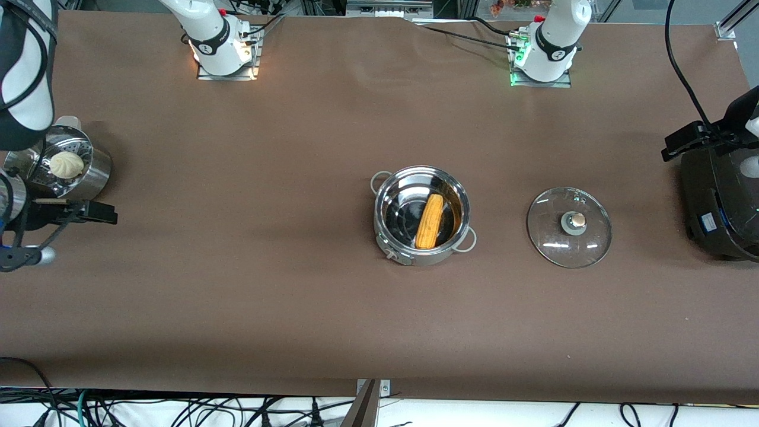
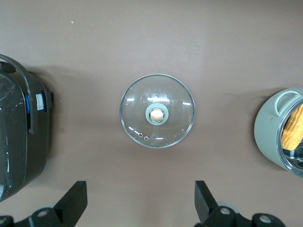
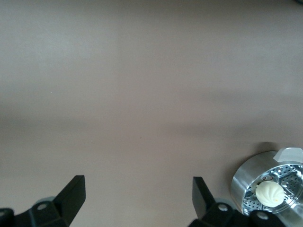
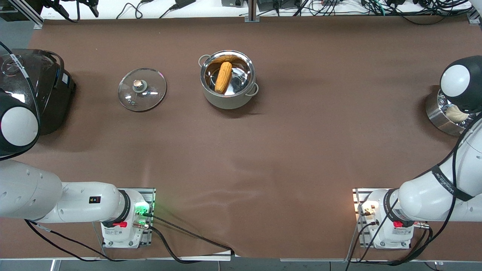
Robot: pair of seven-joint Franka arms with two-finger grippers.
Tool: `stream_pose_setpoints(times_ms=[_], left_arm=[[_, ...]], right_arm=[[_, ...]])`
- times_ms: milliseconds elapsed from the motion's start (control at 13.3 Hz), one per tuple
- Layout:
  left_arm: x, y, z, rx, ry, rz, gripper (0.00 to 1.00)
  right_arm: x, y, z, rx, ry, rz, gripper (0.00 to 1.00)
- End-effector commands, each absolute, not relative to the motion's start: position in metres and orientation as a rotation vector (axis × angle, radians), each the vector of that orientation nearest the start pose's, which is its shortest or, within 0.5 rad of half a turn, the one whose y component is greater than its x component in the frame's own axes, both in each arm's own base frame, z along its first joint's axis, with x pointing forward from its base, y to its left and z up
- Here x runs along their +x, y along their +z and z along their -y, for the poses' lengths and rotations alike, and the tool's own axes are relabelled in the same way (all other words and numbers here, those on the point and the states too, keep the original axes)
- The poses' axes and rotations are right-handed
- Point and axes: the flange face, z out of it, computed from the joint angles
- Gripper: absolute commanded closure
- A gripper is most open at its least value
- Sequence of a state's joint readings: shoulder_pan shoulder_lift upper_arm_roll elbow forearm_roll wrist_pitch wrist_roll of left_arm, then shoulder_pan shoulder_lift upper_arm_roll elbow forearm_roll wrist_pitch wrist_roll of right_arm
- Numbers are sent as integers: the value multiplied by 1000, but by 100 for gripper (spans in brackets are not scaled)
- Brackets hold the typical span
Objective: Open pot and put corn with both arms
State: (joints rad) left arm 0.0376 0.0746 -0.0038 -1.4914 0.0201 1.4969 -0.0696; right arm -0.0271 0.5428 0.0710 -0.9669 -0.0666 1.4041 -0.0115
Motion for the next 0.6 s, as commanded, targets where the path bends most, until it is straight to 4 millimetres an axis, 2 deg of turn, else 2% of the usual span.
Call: stream_pose_setpoints(times_ms=[0,150,300,450,525], left_arm=[[574,619,-22,-3136,99,173,0],[574,619,-22,-3136,99,173,0],[574,619,-22,-3137,96,173,0],[574,619,-22,-3136,99,173,0],[574,619,-22,-3136,99,173,0]], right_arm=[[671,571,-11,-3169,110,32,0],[658,573,-12,-3186,14,-2,0],[642,591,10,-3172,-54,-65,0],[619,609,3,-3125,-67,-58,0],[610,611,4,-3121,-57,-61,0]])
